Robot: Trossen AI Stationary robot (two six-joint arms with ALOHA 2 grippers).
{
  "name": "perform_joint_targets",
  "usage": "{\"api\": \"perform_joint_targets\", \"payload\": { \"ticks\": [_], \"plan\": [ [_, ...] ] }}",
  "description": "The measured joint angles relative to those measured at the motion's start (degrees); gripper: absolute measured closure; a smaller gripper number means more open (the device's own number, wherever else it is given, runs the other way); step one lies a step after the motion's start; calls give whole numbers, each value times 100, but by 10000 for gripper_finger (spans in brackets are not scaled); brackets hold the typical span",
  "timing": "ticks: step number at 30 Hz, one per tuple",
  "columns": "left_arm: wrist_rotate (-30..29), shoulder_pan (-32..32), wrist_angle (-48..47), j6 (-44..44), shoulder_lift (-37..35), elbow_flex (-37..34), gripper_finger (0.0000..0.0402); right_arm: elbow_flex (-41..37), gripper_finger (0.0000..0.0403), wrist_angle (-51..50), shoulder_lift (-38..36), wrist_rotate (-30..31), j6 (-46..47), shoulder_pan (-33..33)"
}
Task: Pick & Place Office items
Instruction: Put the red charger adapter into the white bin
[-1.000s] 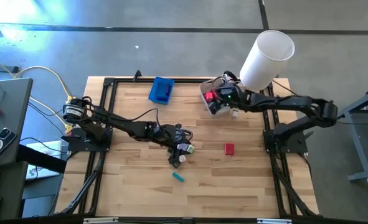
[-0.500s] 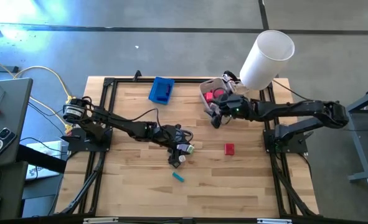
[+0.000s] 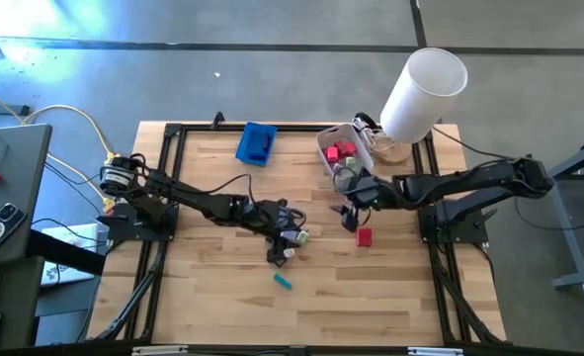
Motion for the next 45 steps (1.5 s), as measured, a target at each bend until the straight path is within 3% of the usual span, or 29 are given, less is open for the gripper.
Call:
{"api": "perform_joint_targets", "payload": {
  "ticks": [8, 15, 33, 45],
  "plan": [
    [0, 2, -4, 0, 0, 0, 174, 0, 152, -1270, 0, -232, 1100, 308],
    [0, 2, -4, 11, 0, 0, 174, 0, 152, -1458, 2, -871, 1937, 359],
    [0, 2, -263, 17, 0, 0, 174, 0, 152, -1211, 4, -861, 1596, 346],
    [0, 2, -271, 11, 0, 0, 174, 0, 152, -902, 4, -845, 1959, 346]
  ]
}}
